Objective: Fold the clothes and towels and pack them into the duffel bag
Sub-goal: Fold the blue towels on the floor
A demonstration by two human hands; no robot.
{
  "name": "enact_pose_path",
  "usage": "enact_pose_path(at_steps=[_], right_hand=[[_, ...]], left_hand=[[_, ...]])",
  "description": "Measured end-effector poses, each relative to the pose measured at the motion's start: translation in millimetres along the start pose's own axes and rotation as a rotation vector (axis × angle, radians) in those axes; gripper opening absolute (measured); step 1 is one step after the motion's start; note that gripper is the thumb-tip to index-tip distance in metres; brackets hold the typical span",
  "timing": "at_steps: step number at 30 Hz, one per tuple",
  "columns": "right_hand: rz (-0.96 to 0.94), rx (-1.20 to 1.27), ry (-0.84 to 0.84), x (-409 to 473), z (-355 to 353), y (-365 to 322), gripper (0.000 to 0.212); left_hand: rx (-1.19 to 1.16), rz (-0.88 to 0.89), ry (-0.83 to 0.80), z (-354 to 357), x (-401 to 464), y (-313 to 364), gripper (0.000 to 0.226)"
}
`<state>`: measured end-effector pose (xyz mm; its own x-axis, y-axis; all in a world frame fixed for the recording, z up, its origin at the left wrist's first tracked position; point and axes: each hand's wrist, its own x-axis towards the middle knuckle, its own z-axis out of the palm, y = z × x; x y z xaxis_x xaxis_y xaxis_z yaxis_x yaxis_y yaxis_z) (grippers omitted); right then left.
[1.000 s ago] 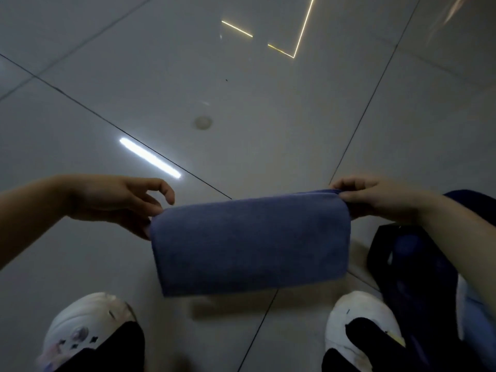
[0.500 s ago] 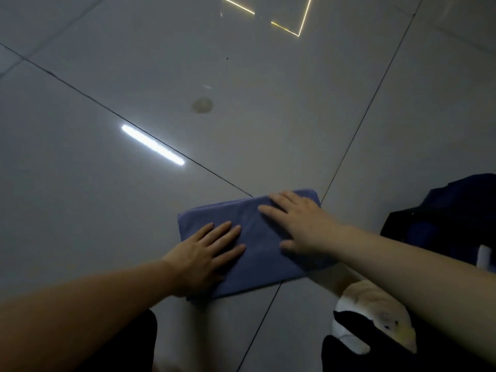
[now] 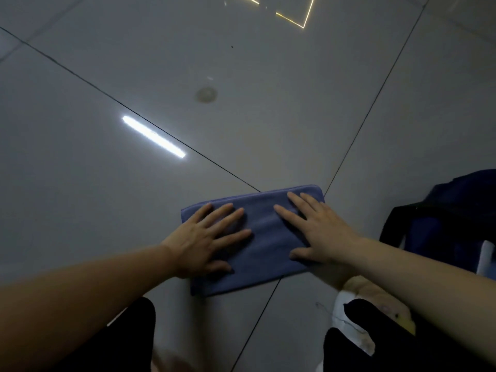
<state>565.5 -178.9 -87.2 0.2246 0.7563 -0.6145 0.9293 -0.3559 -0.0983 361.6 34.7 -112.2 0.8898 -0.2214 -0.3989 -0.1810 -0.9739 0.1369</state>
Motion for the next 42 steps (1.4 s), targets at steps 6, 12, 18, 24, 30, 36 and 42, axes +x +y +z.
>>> enact_pose_path(at_steps=[6,12,18,24,30,36,42], right_hand=[[0.095,-0.08,-0.116,8.8,-2.6,10.4,0.124],[0.036,-0.063,-0.044,22.2,-29.9,-4.7,0.123],[-0.046,-0.113,-0.091,21.7,-12.6,-2.1,0.13],[0.09,-0.166,-0.141,-7.6,-9.3,44.8,0.138],[0.097,-0.075,-0.151,-3.2,-27.2,30.0,0.137],[-0.141,-0.04,-0.043,24.9,-26.7,-29.9,0.106],[-0.042,0.02,-0.078,32.8,-14.0,-45.5,0.111]], left_hand=[[0.037,-0.04,-0.191,0.0,8.8,-2.2,0.097],[0.051,-0.017,-0.053,-4.7,13.1,1.6,0.1],[0.063,0.121,-0.241,6.9,0.6,7.3,0.092],[0.088,0.165,-0.277,-0.7,-7.9,-12.9,0.092],[0.046,0.087,-0.035,-4.6,-25.9,-35.0,0.075],[-0.018,-0.014,0.044,3.5,1.4,7.2,0.075],[0.095,0.042,-0.254,-1.8,5.7,-21.2,0.089]])
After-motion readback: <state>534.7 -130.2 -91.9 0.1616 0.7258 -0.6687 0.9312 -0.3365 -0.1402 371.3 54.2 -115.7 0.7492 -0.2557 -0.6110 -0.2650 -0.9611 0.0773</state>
